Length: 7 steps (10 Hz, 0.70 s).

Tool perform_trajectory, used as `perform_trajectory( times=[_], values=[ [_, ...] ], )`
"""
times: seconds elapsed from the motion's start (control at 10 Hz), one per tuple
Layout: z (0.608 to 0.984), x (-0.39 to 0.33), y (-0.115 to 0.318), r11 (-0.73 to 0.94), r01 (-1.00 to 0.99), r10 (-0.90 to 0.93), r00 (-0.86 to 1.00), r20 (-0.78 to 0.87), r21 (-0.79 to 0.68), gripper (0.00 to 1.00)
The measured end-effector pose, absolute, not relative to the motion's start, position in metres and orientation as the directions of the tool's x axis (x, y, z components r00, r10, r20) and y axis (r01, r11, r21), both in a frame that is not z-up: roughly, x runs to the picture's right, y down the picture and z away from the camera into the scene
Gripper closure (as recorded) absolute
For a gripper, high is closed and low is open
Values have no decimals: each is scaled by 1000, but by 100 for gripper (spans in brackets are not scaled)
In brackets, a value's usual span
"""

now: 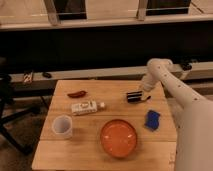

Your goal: Place the eraser on the white sponge

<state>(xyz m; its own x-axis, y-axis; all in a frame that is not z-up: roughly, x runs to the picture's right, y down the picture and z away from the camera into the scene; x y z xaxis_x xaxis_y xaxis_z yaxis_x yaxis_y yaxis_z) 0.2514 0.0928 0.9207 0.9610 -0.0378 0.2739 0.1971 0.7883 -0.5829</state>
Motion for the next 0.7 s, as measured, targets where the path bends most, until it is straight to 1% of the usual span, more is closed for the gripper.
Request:
perform_trajectory(
  times=[0.3,0.7],
  values=[
    [907,277,105,794,154,3,966,257,-589,100],
    [906,276,105,795,147,12,966,257,-588,100]
  ],
)
